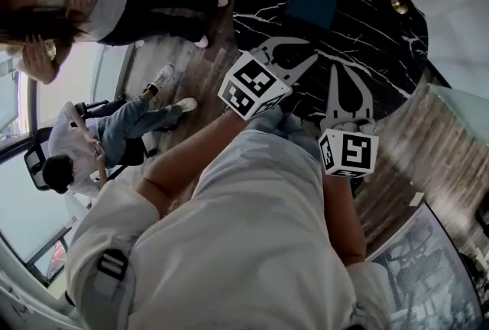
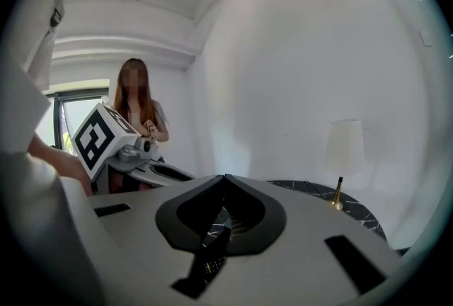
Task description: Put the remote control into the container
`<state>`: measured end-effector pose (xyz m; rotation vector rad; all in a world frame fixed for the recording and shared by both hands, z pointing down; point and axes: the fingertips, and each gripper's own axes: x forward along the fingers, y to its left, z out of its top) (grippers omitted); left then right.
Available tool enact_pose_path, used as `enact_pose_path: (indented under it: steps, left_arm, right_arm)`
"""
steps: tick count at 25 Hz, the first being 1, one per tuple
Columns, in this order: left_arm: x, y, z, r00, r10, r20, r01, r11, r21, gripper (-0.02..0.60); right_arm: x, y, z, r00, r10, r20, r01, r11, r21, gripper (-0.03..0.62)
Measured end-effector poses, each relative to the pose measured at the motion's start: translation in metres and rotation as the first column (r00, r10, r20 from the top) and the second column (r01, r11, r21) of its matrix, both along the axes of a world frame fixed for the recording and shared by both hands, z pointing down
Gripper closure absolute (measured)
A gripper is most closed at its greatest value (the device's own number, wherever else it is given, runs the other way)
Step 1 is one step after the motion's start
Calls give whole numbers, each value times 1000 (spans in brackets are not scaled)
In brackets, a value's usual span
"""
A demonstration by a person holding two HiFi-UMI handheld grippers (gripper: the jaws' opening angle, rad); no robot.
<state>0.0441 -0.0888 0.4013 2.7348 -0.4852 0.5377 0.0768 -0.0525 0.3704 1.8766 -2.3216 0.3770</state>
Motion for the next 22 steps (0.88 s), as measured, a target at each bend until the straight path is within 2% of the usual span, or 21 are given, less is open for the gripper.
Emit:
enact_pose_path:
  steps: [3, 8, 13, 17, 22]
  left_arm:
    - [2, 7, -32, 996, -3, -86, 6, 999, 40, 539]
    - [-2, 14, -75, 979, -4, -203, 41, 983, 178, 571]
    - [-8, 22, -108, 952, 2, -307, 72, 970, 231, 572]
    - [-11, 29, -123, 943, 4, -333, 95, 955, 281, 572]
    - [-9, 34, -130, 939, -3, -343, 114, 946, 304, 572]
  right_arm:
    - [-2, 1, -17, 1000, -19, 8, 19, 999, 30, 583]
    - [-5, 1, -42, 998, -52, 24, 50, 995, 81, 583]
    - [-8, 3, -60, 997, -69, 26, 66, 991, 118, 584]
    - [-10, 6, -69, 997, -78, 12, 75, 988, 138, 585]
    - [-12, 7, -76, 996, -87, -7, 87, 984, 157, 585]
